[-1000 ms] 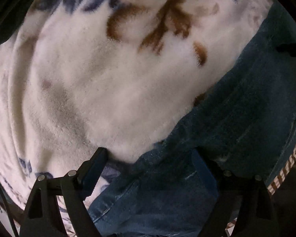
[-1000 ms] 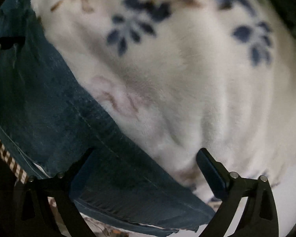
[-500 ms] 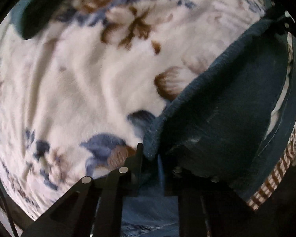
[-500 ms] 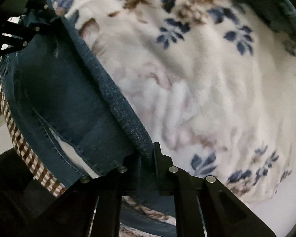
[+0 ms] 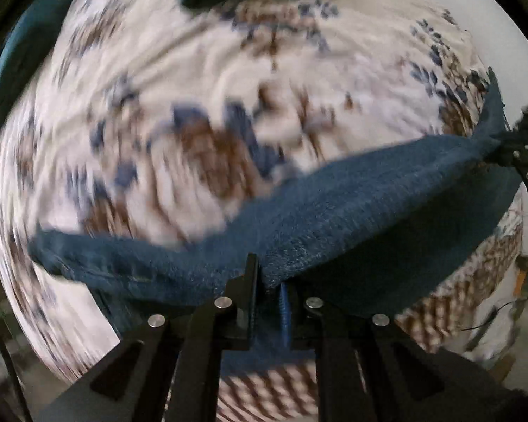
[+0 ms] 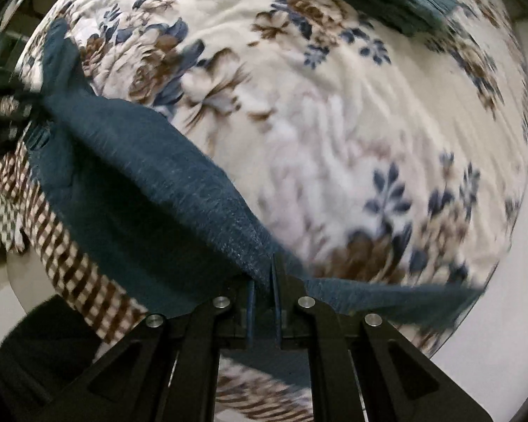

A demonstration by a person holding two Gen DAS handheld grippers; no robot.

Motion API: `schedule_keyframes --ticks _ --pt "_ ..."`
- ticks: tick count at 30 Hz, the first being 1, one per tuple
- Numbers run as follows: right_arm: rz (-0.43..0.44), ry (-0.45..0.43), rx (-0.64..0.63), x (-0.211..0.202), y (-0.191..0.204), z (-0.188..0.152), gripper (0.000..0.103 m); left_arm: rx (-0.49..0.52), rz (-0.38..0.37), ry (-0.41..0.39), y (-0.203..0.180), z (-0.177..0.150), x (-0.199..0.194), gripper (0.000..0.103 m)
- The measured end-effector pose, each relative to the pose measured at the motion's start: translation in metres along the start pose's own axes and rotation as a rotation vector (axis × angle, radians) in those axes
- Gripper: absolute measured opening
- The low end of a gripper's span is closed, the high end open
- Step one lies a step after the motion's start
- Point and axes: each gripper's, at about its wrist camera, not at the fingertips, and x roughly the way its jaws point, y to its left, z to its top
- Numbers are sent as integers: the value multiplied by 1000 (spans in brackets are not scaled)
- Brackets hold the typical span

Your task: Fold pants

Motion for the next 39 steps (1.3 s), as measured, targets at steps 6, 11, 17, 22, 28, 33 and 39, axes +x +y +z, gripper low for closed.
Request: schedule_keyframes --ticks 6,11,17,22,28,33,39 --pt "80 58 128 29 43 -69 9 -174 -46 91 -24 -75 33 8" --pt "138 120 185 78 65 -101 9 -238 -55 165 -31 -104 89 8" --pt "53 194 174 127 91 -106 21 -277 -31 159 -34 -104 116 13" --pt "190 184 257 113 106 -107 101 -347 -60 95 -29 -119 94 71" --pt "165 108 467 62 96 -118 101 -440 -48 31 -15 -148 67 89" --pt "-20 -2 689 24 18 -107 101 -518 66 -139 1 -122 33 89" --pt "-220 -45 827 44 -117 -64 98 -549 192 -252 17 -48 46 89"
